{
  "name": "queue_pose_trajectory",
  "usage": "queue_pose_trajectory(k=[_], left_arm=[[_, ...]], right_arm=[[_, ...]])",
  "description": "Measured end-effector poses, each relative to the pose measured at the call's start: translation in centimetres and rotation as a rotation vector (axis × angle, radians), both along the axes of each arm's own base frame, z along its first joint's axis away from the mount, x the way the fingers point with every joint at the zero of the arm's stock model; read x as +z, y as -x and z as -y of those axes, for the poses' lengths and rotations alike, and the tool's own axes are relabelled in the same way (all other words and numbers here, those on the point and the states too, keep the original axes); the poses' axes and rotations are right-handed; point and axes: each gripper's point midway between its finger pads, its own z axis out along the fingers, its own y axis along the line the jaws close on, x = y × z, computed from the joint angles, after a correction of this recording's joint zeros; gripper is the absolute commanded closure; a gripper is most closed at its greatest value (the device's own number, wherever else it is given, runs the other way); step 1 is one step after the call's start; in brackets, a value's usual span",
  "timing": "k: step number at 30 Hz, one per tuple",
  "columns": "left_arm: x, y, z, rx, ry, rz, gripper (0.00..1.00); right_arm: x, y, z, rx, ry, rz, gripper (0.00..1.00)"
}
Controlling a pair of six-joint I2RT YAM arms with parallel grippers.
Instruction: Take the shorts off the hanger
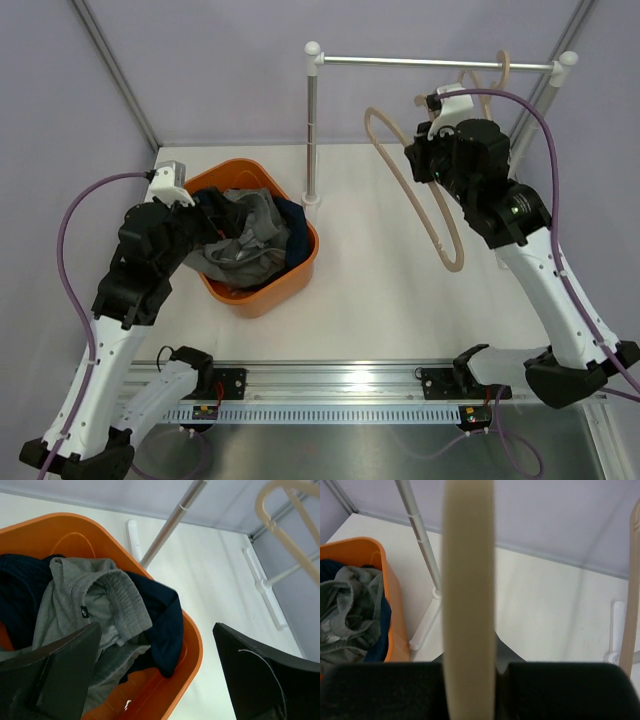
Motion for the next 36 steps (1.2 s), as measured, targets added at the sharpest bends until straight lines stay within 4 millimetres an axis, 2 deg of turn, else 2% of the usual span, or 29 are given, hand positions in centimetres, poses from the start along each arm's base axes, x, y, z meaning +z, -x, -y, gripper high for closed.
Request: queue_pose_trajectory(k=[9,15,17,22,27,32,36], left_arm=[[-4.0,4.2,-1.2,-0.058,-0.102,-0.005,0.01],[-8.6,7.0,-2.2,-0.049,-0.105,-0.04,0.01],[-9.5,7.6,-2.5,-0.041,-0.109,-0.055,0.01],[-8.8,8.3,-3.1,-0.021,-0.101,-0.009,0.01],[-9.2,8.2,-3.1,-0.02,-0.105,-0.019,0.01],[-9.5,8.1,-3.1,-0.02,-0.108,-0.028,0.01],[-9.5,8.0,-3.0,-0.02,-0.108,-0.028,0.01]], right_arm=[[3.6,-6.4,-1.4,-0.064,-0.002,0.051,1.0],[4.6,-10.4,-2.2,-0.098,-0.004,0.069,1.0],[4.5,-11.7,-2.5,-0.103,-0.004,0.071,1.0],[3.1,-15.2,-3.2,-0.121,0.008,0.053,1.0],[0.7,-18.2,-3.2,-0.143,0.03,0.015,1.0],[-0.9,-19.8,-2.6,-0.164,0.042,-0.009,1.0],[-1.4,-20.3,-2.2,-0.173,0.046,-0.018,1.0]])
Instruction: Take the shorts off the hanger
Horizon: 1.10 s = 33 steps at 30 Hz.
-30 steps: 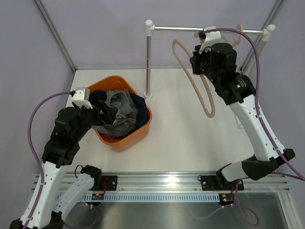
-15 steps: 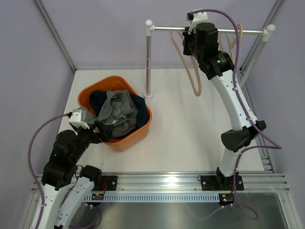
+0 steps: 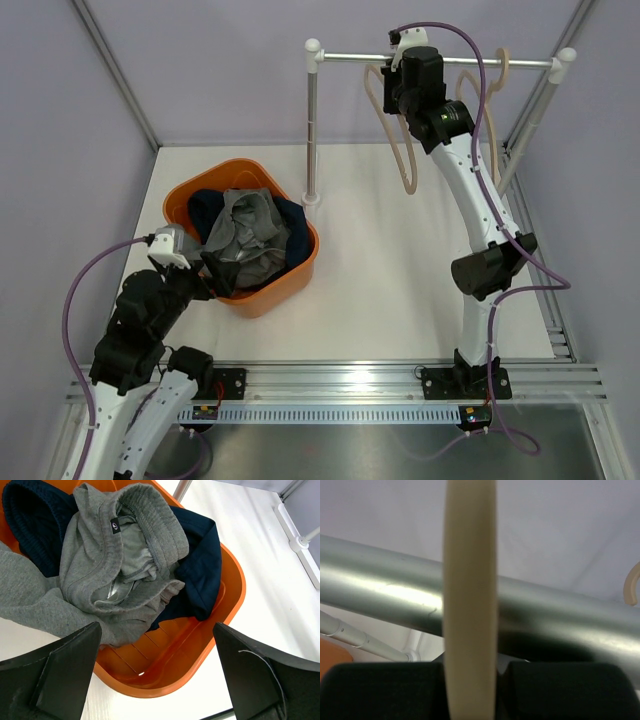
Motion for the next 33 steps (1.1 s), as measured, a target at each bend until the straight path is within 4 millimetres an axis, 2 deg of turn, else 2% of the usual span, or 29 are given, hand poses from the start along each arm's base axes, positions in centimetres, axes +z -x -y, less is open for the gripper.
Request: queue_pose_trajectory(k=[12,17,20,22,25,31,33], left_arm=[[0.0,-0.1,0.0,0.0,0.0,0.001,0.01],[-0.2,-0.1,0.0,0.0,-0.001,-0.003,0.01],[-0.3,-0.1,0.0,0.0,-0.002,-0.005,0.01],[-0.3,-0.2,0.1,0.0,-0.003,-0.008,0.01],[-0.3,-0.2,0.1,0.0,-0.003,-0.009,0.01],[-0.3,-0.3,0.1,0.0,-0.003,-0.009,0.01],[-0.4,-0.3,0.1,0.0,-0.004,-0.011,0.01]], right_arm=[[-0.8,-0.2,-0.2,0.0,-0.025,0.005,1.0],[-0.9,0.4,0.0,-0.004,-0.042,0.001,0.9],[-0.9,0.8,0.1,-0.006,-0.046,-0.004,0.82],[-0.9,1.0,0.2,-0.008,-0.049,-0.006,0.73],[-1.2,1.0,0.3,-0.01,-0.047,-0.013,0.7],[-1.9,1.1,0.6,-0.014,-0.041,-0.031,0.69],[-1.8,1.2,0.6,-0.015,-0.044,-0.029,0.65]])
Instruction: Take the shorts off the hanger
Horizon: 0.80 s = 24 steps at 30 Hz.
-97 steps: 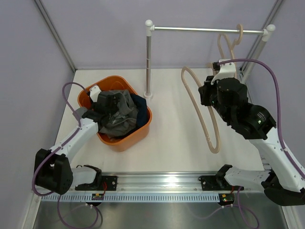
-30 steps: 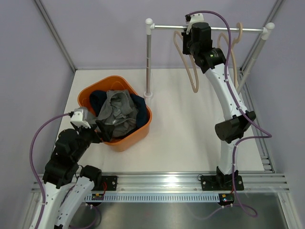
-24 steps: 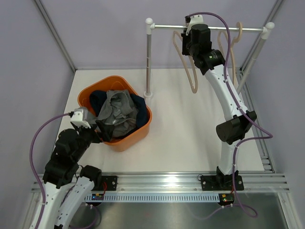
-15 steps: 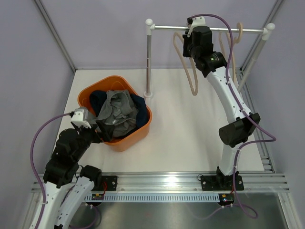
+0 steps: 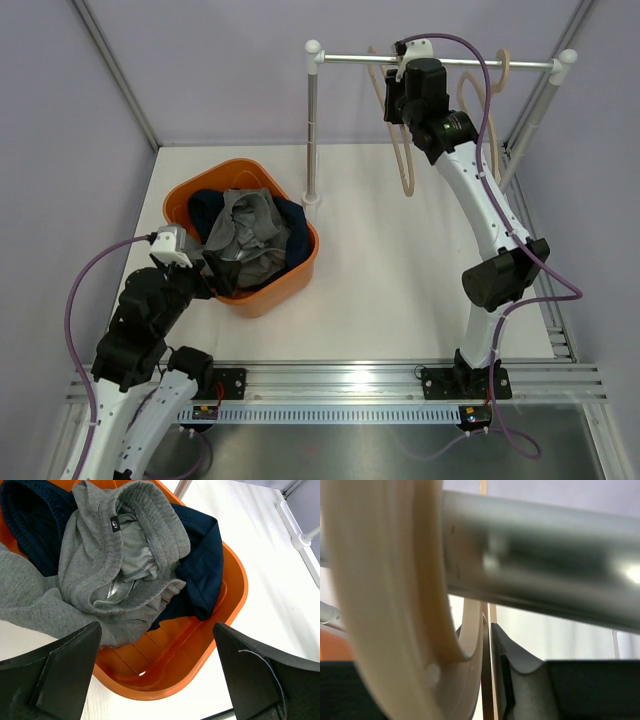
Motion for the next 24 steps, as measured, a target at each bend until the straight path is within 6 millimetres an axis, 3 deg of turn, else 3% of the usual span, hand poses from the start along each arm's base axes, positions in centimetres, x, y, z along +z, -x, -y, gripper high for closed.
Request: queue_pose_trajectory(k=[8,14,15,17,20,24], left_arm=[[0.0,0.0,0.0,-0.002,0.0,0.001,0.01],[0.0,0.0,0.1,-0.005,0.001,-0.001,0.01],[0.0,0.0,0.1,-0.006,0.001,-0.001,0.01],[-0.1,0.0,0.2,-0.01,0.002,-0.002,0.01],[-0.1,0.1,0.2,-0.013,0.002,-0.003,0.01],[-0.1,0.1,0.3,-0.016,0.003,-0.004,0.01]], right_arm=[[2.2,1.8,0.7,-0.003,-0.024,0.034,0.49],[5.4,5.3,2.1,-0.009,-0.059,0.089,0.35],[6.0,6.0,2.4,-0.01,-0.066,0.099,0.31],[7.2,7.4,2.9,-0.012,-0.091,0.121,0.01],[8.5,9.8,3.8,-0.019,-0.126,0.147,0.01],[8.5,13.3,5.4,-0.048,-0.173,0.154,0.01]])
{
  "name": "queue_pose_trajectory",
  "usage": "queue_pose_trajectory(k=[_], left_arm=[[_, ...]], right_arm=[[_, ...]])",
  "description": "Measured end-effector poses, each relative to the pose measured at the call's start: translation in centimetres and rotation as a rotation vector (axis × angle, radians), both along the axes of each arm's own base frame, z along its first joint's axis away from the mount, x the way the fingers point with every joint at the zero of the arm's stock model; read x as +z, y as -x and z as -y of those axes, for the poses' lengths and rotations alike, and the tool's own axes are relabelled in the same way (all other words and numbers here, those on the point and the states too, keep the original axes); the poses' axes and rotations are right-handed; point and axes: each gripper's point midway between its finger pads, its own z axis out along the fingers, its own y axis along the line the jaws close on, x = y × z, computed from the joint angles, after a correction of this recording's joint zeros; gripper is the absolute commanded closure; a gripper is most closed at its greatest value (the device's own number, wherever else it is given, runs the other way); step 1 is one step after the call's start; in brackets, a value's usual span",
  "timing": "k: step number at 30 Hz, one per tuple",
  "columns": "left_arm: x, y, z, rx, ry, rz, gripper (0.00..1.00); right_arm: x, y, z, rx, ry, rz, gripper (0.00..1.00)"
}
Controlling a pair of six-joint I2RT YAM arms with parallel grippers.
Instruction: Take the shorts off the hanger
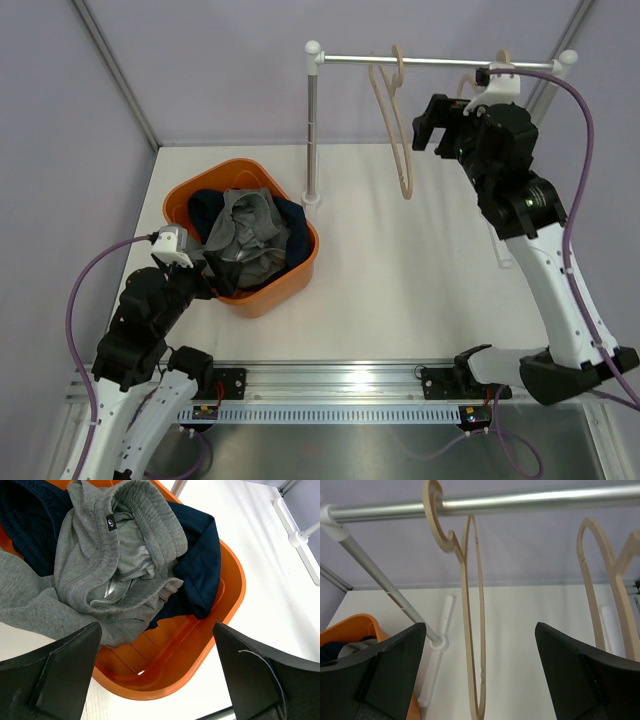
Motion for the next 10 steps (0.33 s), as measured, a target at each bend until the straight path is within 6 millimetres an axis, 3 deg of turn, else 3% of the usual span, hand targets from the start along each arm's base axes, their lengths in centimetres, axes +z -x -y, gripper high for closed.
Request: queue_pose_trajectory(k=[6,10], left_arm=[[0.0,0.0,0.1,-0.004,0.0,-0.002,0.01],[-0.1,0.0,0.1,-0.008,0.001,-0.004,0.01]], right_arm=[[-3.3,5.9,2.7,-0.036,-0.063,-0.013,0.01],[-5.8,7.8,3.3,-0.038,-0.076,-0.041,0.01]])
